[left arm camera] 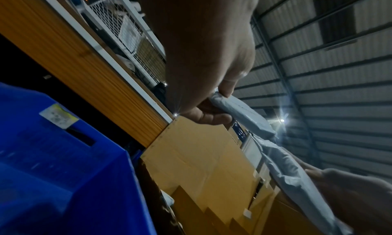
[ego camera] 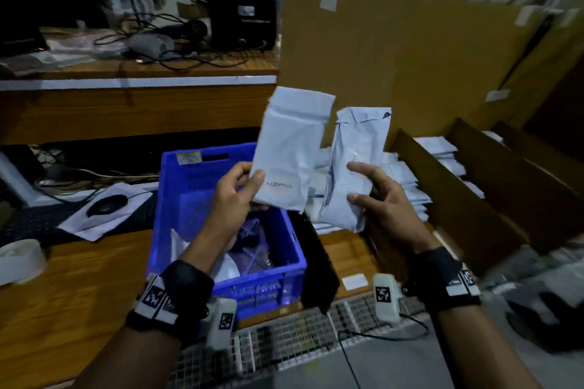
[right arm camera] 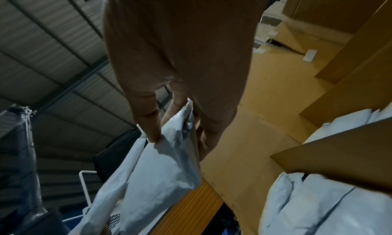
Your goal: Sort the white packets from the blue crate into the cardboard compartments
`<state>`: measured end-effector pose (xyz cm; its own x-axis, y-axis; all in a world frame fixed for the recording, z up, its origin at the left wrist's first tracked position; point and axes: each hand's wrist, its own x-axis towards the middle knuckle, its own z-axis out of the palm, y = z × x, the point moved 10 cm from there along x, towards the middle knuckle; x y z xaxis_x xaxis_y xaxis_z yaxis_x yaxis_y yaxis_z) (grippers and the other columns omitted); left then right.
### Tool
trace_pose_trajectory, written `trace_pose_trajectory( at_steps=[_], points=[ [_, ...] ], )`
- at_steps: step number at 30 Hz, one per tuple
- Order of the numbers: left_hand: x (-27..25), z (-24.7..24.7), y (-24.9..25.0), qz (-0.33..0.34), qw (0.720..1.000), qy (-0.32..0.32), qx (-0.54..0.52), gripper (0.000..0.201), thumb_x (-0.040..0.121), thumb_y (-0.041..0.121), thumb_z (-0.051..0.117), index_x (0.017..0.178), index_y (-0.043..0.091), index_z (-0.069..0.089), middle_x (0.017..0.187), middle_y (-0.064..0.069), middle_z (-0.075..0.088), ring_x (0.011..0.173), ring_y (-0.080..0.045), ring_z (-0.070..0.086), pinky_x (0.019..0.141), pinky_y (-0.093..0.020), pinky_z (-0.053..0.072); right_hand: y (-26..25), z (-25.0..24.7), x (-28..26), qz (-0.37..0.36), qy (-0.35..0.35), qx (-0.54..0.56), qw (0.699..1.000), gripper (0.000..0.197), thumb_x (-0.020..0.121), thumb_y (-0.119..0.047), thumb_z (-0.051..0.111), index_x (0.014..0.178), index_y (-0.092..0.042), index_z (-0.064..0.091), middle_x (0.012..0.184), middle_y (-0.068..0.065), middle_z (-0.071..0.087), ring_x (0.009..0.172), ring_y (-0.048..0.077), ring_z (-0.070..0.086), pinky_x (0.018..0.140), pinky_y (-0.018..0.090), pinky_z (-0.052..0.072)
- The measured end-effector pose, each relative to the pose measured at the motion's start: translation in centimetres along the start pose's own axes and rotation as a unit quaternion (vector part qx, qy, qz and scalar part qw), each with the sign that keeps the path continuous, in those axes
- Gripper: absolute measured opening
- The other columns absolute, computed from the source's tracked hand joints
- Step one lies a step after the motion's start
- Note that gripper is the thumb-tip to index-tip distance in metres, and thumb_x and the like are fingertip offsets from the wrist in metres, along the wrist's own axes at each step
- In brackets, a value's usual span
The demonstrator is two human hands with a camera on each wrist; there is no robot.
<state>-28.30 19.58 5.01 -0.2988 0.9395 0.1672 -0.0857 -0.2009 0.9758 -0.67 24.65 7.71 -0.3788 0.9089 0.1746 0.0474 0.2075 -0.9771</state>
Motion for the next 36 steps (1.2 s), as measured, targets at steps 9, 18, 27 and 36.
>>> trace_pose_trajectory(
  at_steps=[9, 18, 27, 36],
  points=[
    [-3.1, 10.4, -0.4, 0.0, 0.999, -0.042, 0.0, 0.012, 0.108, 0.02, 0.06, 0.116, 0.012, 0.065, 0.104, -0.003, 0.08, 0.093, -0.02, 0.076, 0.068, -0.033, 0.063, -1.5, -9.5, -8.3, -0.035, 0.044, -0.012, 0.998, 0.079, 0.092, 0.015, 0.067, 0.153, -0.032, 0.048, 0.16, -0.012, 0.046, 0.152, 0.018, 0.04, 0.122, 0.055, 0.038],
    [-9.7, 27.3, -1.3, 0.01, 0.995, -0.099, 0.004, 0.017, 0.107, 0.025, 0.061, 0.121, 0.016, 0.068, 0.117, -0.005, 0.078, 0.109, -0.026, 0.075, 0.086, -0.043, 0.062, -0.8, -23.3, -18.2, -0.044, 0.085, -0.016, 0.995, 0.096, 0.09, 0.013, 0.071, 0.163, -0.033, 0.03, 0.167, -0.023, 0.031, 0.154, 0.001, 0.032, 0.117, 0.024, 0.041],
    [-16.9, 47.0, -9.6, -0.08, 0.983, -0.163, 0.032, 0.02, 0.104, 0.033, 0.066, 0.119, 0.019, 0.069, 0.115, -0.001, 0.079, 0.107, -0.022, 0.076, 0.092, -0.052, 0.062, 7.9, -42.3, -31.0, 0.082, 0.229, 0.021, 0.97, 0.079, 0.09, -0.01, 0.084, 0.147, -0.05, 0.046, 0.155, -0.002, 0.047, 0.132, 0.023, 0.059, 0.103, 0.053, 0.057],
    [-11.8, 65.0, -15.4, -0.122, 0.98, -0.155, 0.005, 0.012, 0.103, 0.033, 0.069, 0.113, 0.027, 0.064, 0.119, -0.001, 0.075, 0.11, -0.024, 0.073, 0.093, -0.054, 0.062, 9.5, -58.5, -31.3, 0.109, 0.292, 0.008, 0.95, 0.091, 0.089, -0.001, 0.081, 0.152, -0.044, 0.031, 0.146, 0.001, 0.053, 0.129, 0.022, 0.061, 0.095, 0.04, 0.061]
  ],
)
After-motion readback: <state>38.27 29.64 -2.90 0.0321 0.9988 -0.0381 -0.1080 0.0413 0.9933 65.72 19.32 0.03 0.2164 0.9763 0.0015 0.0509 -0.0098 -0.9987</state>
